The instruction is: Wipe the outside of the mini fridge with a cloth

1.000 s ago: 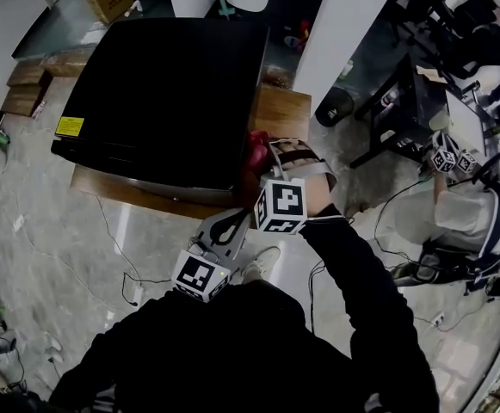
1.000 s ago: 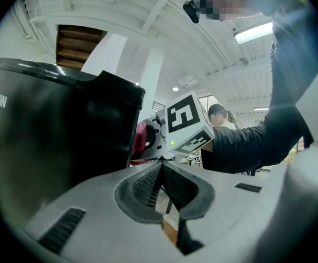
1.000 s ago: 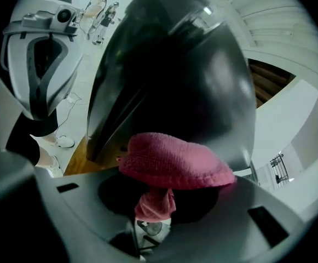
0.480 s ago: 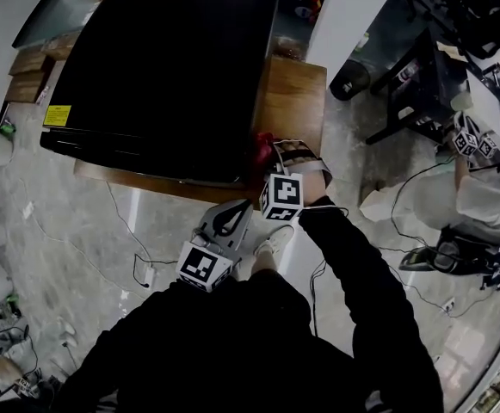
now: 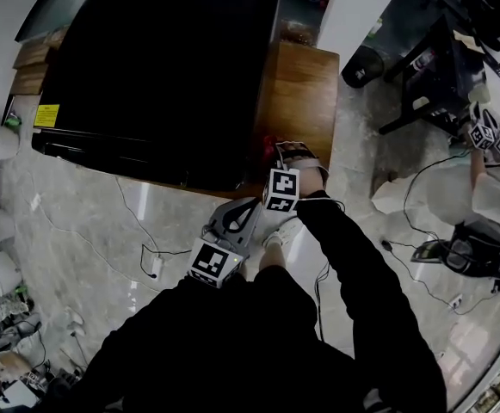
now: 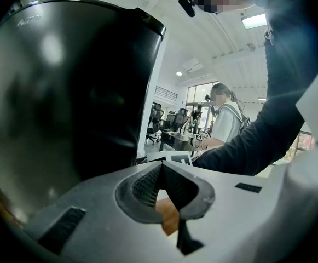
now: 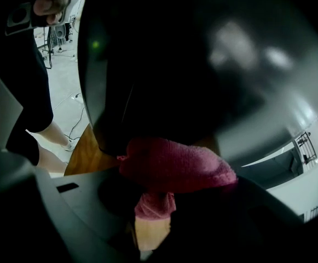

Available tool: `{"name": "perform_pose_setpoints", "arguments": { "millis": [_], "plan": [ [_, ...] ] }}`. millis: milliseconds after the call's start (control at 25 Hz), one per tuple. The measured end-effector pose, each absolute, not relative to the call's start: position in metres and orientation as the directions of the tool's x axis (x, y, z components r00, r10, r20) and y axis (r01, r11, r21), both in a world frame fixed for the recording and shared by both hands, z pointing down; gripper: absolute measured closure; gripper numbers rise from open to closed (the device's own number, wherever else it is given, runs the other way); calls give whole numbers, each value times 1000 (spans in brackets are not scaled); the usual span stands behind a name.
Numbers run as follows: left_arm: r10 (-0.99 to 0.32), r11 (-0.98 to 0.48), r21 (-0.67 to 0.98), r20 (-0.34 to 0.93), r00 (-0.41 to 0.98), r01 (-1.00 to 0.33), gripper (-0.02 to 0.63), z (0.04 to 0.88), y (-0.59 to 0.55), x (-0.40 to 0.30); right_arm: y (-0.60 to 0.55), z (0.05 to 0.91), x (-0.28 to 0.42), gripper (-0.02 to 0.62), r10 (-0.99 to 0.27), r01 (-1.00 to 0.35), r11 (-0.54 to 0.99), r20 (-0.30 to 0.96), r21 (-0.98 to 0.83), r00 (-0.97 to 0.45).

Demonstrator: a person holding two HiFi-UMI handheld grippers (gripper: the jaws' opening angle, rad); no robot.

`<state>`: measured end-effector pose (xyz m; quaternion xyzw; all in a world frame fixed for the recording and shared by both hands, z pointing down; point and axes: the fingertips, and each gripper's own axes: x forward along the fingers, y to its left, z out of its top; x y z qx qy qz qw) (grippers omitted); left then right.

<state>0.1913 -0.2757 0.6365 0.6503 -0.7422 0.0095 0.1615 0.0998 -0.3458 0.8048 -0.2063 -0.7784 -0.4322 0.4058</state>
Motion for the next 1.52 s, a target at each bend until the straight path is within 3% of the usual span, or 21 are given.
{"name": "perform_pose_setpoints", "arguments": {
  "millis": [480,680,960,1240,1520],
  "plan": [
    [-959,150,196,269,-94,-969,601,645,-264,185,-346,877,104,468,-32,688,599,871,410,-491],
    [-968,115,213,244,-61,-970,601,621,-259,187,-352,829,110,469,-3,552,744,828,376,-561],
    [-984,43,186,175,-10,-982,601,557,-250,196,-338,643,152,468,155,261,955,519,138,-840],
    [-996,-3,193,90,21,-981,601,492,-247,209,-310,496,217,468,190,205,978,221,46,-956],
    [-999,-13,188,38,21,-982,601,469,-241,202,-295,445,231,469,184,186,983,97,2,-978]
  ]
}}
